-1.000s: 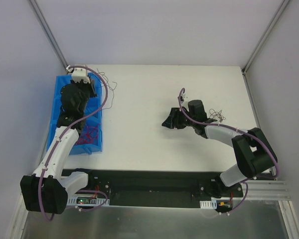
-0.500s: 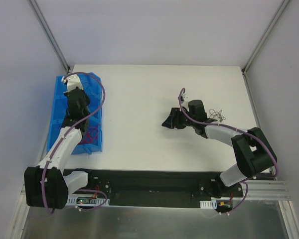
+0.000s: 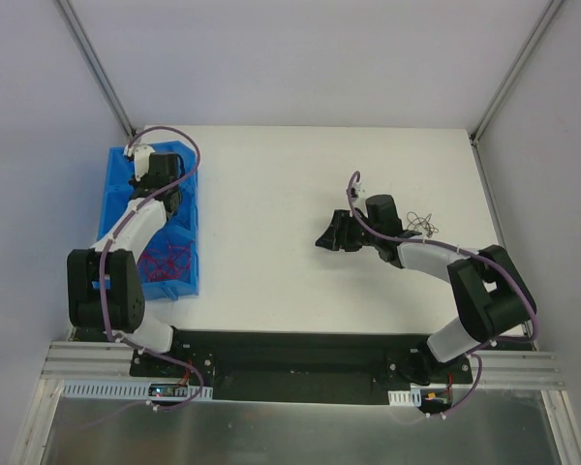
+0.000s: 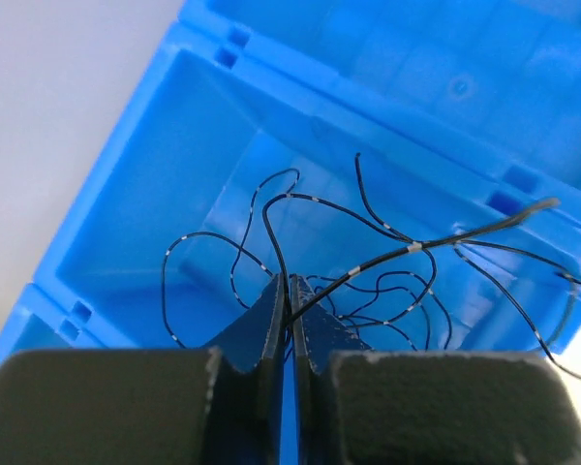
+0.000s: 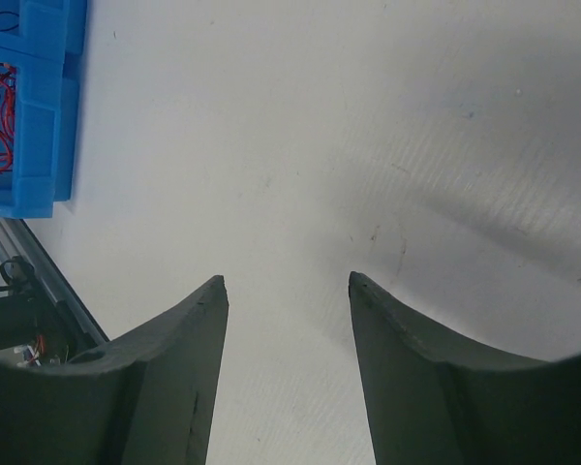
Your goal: Untangle the cables
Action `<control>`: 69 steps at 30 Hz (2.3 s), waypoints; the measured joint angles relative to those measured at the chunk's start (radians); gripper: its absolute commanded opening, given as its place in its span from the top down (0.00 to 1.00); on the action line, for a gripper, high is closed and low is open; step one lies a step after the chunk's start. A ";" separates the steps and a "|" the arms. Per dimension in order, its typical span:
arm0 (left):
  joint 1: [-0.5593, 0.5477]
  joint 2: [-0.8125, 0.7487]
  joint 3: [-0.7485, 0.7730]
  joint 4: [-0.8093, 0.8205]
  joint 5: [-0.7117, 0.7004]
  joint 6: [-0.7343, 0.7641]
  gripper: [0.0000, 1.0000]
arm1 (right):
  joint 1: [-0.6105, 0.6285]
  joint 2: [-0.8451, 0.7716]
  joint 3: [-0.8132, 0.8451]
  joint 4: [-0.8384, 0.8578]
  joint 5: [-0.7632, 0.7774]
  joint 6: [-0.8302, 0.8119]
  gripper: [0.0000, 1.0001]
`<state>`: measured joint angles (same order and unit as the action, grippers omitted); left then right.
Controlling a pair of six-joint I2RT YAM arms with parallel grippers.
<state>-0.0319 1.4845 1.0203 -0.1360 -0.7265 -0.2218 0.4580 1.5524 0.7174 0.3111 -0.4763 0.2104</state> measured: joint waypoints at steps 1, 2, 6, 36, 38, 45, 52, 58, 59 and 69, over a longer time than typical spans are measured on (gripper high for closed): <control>0.013 0.019 0.013 -0.016 0.008 -0.012 1.00 | -0.002 0.000 0.000 0.000 0.000 0.000 0.44; 0.034 0.052 0.037 -0.049 0.024 -0.035 1.00 | -0.002 0.002 0.000 0.000 0.000 0.001 0.44; 0.117 0.163 0.108 -0.157 0.084 -0.121 1.00 | -0.005 0.014 0.000 0.000 0.000 0.007 0.44; -0.046 -0.273 0.121 -0.096 0.570 -0.081 0.12 | -0.169 -0.233 -0.056 -0.226 0.596 0.050 0.43; -0.122 -0.256 0.121 -0.070 0.701 -0.050 0.12 | -0.304 -0.258 -0.063 -0.277 0.638 0.069 0.43; -0.273 -0.152 0.122 -0.025 1.059 -0.021 0.14 | -0.513 -0.192 -0.040 -0.375 0.649 0.075 0.51; -0.302 -0.083 0.125 -0.026 1.206 -0.026 0.16 | -0.356 -0.050 0.016 -0.360 0.489 0.066 0.59; -0.302 -0.092 0.133 -0.018 1.225 -0.023 0.15 | -0.048 -0.050 0.043 -0.377 0.378 0.087 0.58; -0.302 -0.094 0.133 -0.018 1.225 -0.021 0.15 | -0.008 -0.050 0.058 -0.380 0.360 0.089 0.57; -0.323 -0.082 0.140 -0.015 1.252 -0.017 0.20 | 0.047 -0.106 0.150 -0.387 0.349 0.004 0.40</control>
<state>-0.3553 1.4021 1.1606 -0.1513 0.5255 -0.2386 0.5045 1.4467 0.8669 -0.0761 -0.1276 0.2142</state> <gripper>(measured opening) 0.786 0.571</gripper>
